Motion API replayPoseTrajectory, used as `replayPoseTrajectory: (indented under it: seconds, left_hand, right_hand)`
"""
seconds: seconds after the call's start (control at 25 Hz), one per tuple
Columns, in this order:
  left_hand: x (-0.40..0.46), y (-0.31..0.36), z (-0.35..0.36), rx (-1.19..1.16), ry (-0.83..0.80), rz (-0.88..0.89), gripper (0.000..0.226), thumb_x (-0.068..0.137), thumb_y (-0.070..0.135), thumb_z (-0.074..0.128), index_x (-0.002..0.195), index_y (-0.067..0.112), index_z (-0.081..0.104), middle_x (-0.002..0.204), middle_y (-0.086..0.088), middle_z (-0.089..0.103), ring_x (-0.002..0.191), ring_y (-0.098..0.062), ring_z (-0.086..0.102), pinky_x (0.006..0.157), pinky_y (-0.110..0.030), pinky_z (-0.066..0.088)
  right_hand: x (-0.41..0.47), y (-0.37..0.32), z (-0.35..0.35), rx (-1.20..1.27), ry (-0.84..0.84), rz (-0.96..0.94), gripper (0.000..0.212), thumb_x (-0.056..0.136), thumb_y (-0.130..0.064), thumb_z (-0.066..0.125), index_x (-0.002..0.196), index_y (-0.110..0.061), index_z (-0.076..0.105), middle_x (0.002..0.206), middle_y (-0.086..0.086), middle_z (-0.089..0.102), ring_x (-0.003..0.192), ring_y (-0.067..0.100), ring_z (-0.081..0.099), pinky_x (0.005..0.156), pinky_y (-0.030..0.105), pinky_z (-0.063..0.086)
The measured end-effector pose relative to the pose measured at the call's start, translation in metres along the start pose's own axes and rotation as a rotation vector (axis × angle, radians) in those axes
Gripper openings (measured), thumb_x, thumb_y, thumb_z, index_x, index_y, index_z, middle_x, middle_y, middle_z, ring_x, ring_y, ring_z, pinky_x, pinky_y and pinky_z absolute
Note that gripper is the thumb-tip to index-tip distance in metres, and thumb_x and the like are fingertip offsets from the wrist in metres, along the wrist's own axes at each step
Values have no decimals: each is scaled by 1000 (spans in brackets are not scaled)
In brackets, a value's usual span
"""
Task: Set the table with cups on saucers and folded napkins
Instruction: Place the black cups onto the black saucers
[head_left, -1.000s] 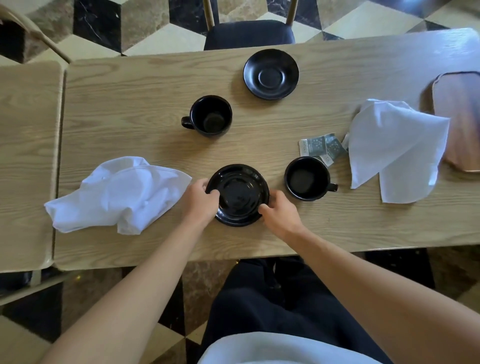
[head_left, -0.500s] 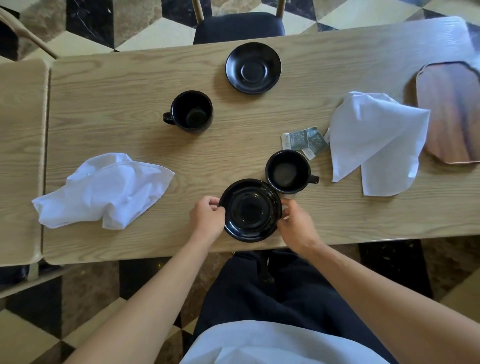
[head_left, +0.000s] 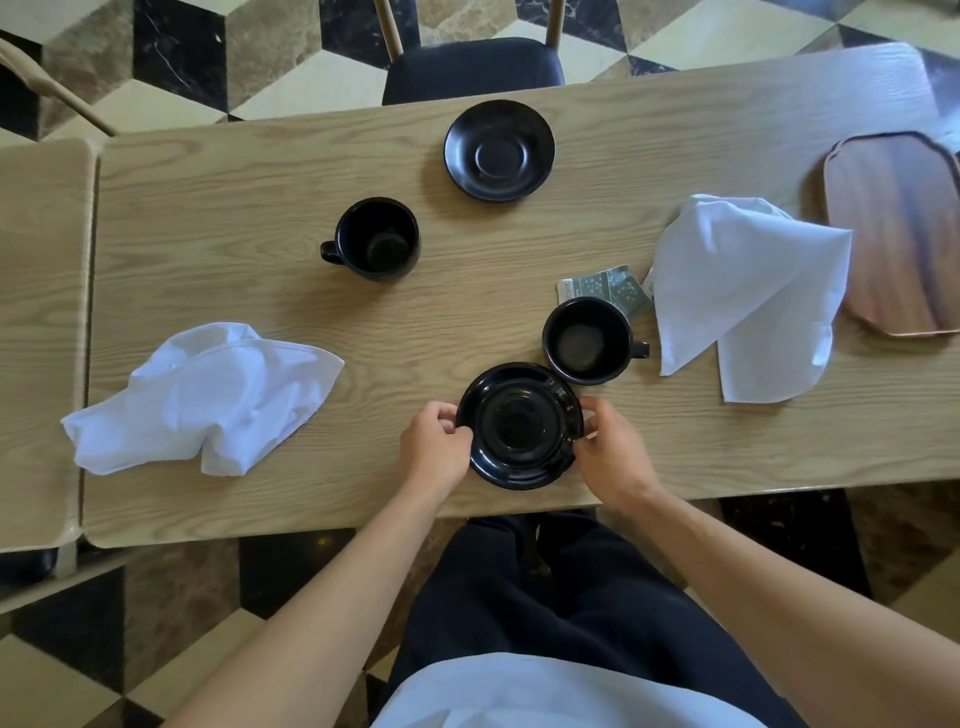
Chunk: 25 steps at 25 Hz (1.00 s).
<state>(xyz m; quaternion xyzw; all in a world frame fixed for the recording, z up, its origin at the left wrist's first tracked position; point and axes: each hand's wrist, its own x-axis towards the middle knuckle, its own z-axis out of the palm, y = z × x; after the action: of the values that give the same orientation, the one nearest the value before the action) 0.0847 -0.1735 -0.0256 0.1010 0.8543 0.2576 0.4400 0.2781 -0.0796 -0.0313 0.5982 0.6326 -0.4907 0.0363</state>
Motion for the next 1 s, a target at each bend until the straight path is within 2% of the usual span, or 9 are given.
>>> replayPoseTrajectory:
  seconds: [0.12, 0.24, 0.36, 0.44, 0.52, 0.64, 0.8, 0.92, 1.0]
  left_hand:
    - [2, 4, -1, 38, -16, -17, 18, 87, 17, 62, 104, 24, 62, 100, 3, 68, 88, -17, 68, 79, -40, 60]
    - [7, 17, -6, 145, 37, 23, 21, 89, 20, 61, 110, 20, 64, 105, 4, 67, 91, -13, 63, 78, -29, 51]
    - [18, 48, -7, 225, 123, 196, 20, 90, 19, 60, 108, 17, 68, 108, 4, 63, 95, -14, 61, 80, -27, 49]
    - [21, 73, 1, 219, 82, 301, 22, 92, 20, 58, 111, 20, 69, 108, 7, 64, 94, -9, 62, 77, -21, 48]
    - [20, 94, 18, 158, -22, 338, 27, 94, 21, 57, 118, 20, 68, 106, 9, 64, 94, -11, 66, 83, -28, 56]
    - [20, 114, 45, 92, -136, 298, 34, 95, 22, 55, 127, 18, 66, 106, 5, 68, 95, -16, 69, 88, -40, 60]
    - [19, 121, 61, 120, -139, 308, 32, 91, 18, 49, 100, 31, 76, 83, 7, 75, 81, -18, 71, 80, -42, 61]
    - [18, 122, 59, 84, -116, 296, 41, 84, 13, 48, 81, 44, 75, 81, 7, 77, 81, -22, 73, 78, -44, 62]
    - [18, 122, 52, 30, -128, 281, 40, 81, 12, 46, 84, 38, 76, 84, 0, 77, 86, -29, 73, 79, -48, 63]
  right_hand:
    - [1, -1, -4, -21, -14, 2, 54, 91, -2, 51, 143, -16, 48, 98, -13, 62, 88, 4, 61, 76, 18, 45]
    - [5, -1, -14, 50, 96, 63, 47, 95, -3, 46, 141, -10, 50, 113, -1, 65, 102, 15, 62, 91, 28, 50]
    - [17, -3, -34, 243, 254, 183, 43, 99, -8, 43, 142, -12, 47, 125, 4, 65, 105, 16, 64, 86, 26, 52]
    - [26, -7, -45, 450, 303, 197, 41, 103, -16, 39, 144, -14, 44, 118, 2, 65, 96, 17, 68, 85, 34, 57]
    - [34, -13, -52, 612, 316, 155, 38, 106, -26, 35, 141, -17, 45, 111, 3, 65, 90, 22, 70, 87, 45, 60]
    - [45, -20, -58, 574, 305, 66, 32, 107, -35, 35, 132, -27, 53, 114, 10, 66, 98, 30, 71, 83, 50, 61]
    - [51, -24, -61, 334, 262, -66, 35, 102, -24, 37, 100, -10, 69, 96, 16, 71, 91, 32, 68, 80, 58, 57]
    - [54, -24, -64, 282, 244, -97, 36, 105, -18, 39, 104, -8, 73, 94, 11, 74, 89, 27, 70, 81, 51, 59]
    - [54, -30, -66, 288, 224, -126, 35, 107, -19, 40, 110, -10, 73, 100, 13, 73, 93, 26, 71, 79, 41, 62]
